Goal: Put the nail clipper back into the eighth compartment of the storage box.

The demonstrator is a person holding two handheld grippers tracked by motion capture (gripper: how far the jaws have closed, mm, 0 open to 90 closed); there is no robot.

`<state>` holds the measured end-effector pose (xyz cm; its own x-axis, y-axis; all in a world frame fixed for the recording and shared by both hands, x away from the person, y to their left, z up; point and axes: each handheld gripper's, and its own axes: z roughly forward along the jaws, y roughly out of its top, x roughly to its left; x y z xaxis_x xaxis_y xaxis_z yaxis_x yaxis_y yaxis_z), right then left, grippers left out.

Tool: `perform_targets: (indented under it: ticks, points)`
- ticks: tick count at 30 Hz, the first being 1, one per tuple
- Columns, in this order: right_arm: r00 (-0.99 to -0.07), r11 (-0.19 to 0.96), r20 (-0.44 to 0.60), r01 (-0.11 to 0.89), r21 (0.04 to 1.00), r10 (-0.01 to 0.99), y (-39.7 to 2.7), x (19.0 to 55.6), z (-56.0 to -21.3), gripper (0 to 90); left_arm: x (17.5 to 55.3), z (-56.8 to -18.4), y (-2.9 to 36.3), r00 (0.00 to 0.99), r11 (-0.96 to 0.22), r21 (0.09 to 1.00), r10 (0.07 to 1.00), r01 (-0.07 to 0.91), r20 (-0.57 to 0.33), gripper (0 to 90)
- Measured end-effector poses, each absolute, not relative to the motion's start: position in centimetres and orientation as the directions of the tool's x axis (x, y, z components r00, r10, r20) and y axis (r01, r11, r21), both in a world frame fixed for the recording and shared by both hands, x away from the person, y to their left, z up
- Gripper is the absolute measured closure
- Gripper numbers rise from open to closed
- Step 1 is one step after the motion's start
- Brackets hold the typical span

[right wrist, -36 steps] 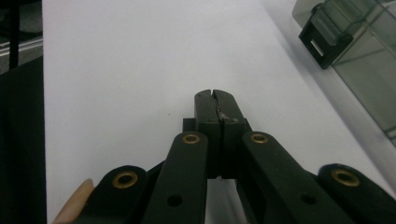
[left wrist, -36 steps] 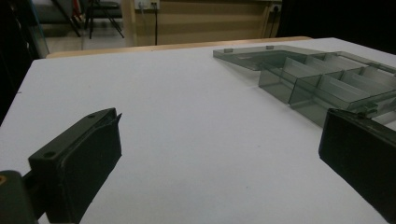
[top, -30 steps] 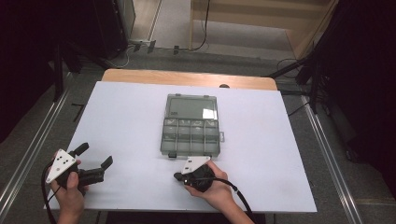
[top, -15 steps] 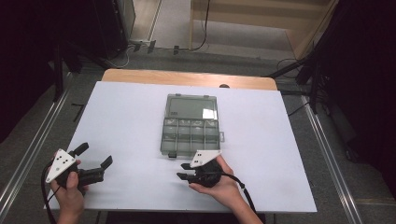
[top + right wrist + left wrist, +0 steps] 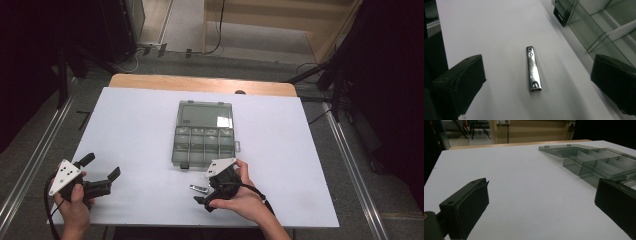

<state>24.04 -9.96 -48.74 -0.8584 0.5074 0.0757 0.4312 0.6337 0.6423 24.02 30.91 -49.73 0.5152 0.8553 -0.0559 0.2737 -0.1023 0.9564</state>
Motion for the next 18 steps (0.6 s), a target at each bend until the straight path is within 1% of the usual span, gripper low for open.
perform_targets:
  ticks: [1, 4, 6, 8, 11, 13, 17, 18]
  points:
    - [-0.860, 0.643, 0.068, 0.428, 0.635, 0.505, -9.9, 24.0, -48.8, 12.8, 24.0, -49.7, 30.9, 0.514, -0.102, 0.956, 0.856, 0.275, -0.056, 0.0]
    - [-0.854, 0.657, 0.041, 0.428, 0.621, 0.518, -9.9, 23.9, -49.0, 29.4, 24.0, -49.7, 30.9, 0.515, -0.103, 0.956, 0.855, 0.275, -0.056, 0.0]
    - [-0.849, 0.654, 0.047, 0.439, 0.616, 0.526, -9.9, 24.0, -49.1, 37.4, 24.0, -49.7, 30.9, 0.514, -0.102, 0.956, 0.856, 0.275, -0.057, 0.0]
    - [-0.856, 0.659, 0.056, 0.435, 0.613, 0.513, -9.9, 24.0, -49.2, 45.4, 24.0, -49.7, 30.9, 0.515, -0.103, 0.956, 0.856, 0.275, -0.056, 0.0]
    - [-0.863, 0.674, 0.043, 0.424, 0.605, 0.504, -9.8, 23.9, -49.4, 54.6, 24.0, -49.7, 30.9, 0.515, -0.103, 0.956, 0.855, 0.274, -0.056, 0.0]
    - [-0.866, 0.687, 0.038, 0.422, 0.592, 0.499, -9.7, 23.9, -49.6, 58.7, 24.0, -49.7, 30.9, 0.516, -0.103, 0.956, 0.855, 0.274, -0.056, 0.0]
    - [-0.869, 0.698, 0.029, 0.416, 0.583, 0.495, -9.5, 23.8, -50.0, 65.0, 24.0, -49.7, 30.9, 0.516, -0.101, 0.957, 0.855, 0.273, -0.057, 0.0]
    - [-0.869, 0.698, 0.029, 0.416, 0.583, 0.495, -9.5, 23.8, -50.0, 65.0, 24.0, -49.7, 30.9, 0.516, -0.101, 0.957, 0.855, 0.273, -0.057, 0.0]
